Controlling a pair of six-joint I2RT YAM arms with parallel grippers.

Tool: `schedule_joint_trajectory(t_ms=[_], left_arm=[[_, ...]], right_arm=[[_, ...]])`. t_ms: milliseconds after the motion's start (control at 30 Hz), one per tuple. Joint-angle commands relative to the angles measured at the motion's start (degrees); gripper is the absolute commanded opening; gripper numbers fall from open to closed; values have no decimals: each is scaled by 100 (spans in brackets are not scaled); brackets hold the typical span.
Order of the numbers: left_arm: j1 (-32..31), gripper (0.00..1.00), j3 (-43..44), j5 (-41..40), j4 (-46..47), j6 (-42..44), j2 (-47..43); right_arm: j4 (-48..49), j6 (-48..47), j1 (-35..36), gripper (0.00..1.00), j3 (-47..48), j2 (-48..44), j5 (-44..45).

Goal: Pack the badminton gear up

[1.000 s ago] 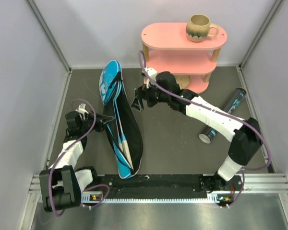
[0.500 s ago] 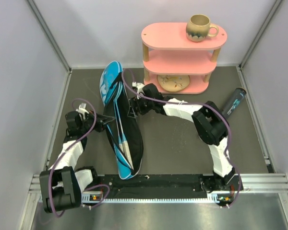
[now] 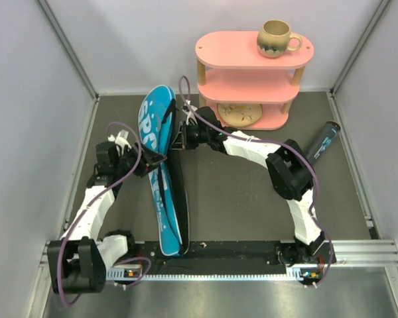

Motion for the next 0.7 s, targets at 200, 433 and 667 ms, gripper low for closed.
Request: schedule_joint_trajectory(t_ms=[200, 433, 667], left_arm=[[-1607, 87, 1165, -1946, -842, 1816, 166], [-2355, 86, 1516, -2950, -1203, 2318, 351], [-2655, 48, 1701, -3706, -1352, 2432, 641]], right_arm=[[255, 2743, 164, 0, -128, -1020, 317], [-53, 3525, 358, 0, -137, -1266, 871], [-220, 3649, 578, 0, -574, -1784, 1416]])
